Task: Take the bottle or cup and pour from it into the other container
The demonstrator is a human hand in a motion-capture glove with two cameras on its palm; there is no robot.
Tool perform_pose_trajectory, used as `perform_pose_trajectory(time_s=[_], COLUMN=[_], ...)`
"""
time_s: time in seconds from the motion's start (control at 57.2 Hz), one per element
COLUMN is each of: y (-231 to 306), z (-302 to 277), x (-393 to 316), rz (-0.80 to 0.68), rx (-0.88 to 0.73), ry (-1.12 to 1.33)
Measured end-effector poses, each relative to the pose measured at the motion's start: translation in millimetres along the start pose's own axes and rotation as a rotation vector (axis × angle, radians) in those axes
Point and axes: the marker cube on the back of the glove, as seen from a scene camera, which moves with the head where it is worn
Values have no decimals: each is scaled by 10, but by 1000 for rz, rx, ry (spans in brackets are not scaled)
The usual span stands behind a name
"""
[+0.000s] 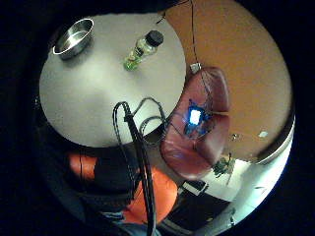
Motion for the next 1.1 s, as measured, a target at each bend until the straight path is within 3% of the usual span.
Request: perform_pose_trajectory(time_s=[0.682, 1.101], y=[-442, -246], z=[159, 265], x=[263, 640], rz=[22, 1], rx=[-18, 1], ry=[-46, -86])
